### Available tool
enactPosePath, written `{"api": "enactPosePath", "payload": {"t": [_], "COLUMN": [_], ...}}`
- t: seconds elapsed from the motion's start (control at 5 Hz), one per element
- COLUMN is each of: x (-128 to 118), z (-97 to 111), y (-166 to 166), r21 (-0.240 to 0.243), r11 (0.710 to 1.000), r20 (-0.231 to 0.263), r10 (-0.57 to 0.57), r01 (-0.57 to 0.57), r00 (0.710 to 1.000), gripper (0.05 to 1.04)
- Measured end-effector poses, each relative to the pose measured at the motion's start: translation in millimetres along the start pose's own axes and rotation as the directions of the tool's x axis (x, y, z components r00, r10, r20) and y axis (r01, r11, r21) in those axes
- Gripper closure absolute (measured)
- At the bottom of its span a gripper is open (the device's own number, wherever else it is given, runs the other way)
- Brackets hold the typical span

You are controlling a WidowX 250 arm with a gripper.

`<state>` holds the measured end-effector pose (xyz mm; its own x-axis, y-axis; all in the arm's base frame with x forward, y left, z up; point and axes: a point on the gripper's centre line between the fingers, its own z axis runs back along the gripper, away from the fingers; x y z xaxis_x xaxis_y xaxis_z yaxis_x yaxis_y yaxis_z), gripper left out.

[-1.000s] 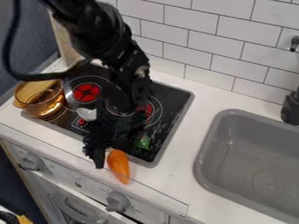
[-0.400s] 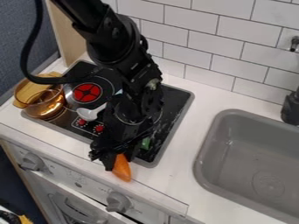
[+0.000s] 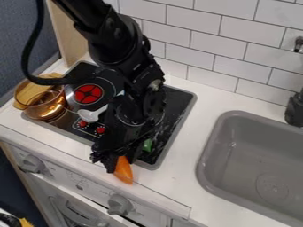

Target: Put the orange object above the right burner

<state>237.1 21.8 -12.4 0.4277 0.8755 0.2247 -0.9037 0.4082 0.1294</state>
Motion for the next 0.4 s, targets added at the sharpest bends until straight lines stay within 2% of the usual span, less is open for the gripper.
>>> {"api": "enactPosePath", "payload": {"t": [0.4], "x": [20], "z": [42], "y": [-9], "r21": [-0.101], "r11": [0.991], "r20": [-0.044], "r10": [0.086], "r01": [-0.090], "r00": [0.995], "gripper": [0.531]}}
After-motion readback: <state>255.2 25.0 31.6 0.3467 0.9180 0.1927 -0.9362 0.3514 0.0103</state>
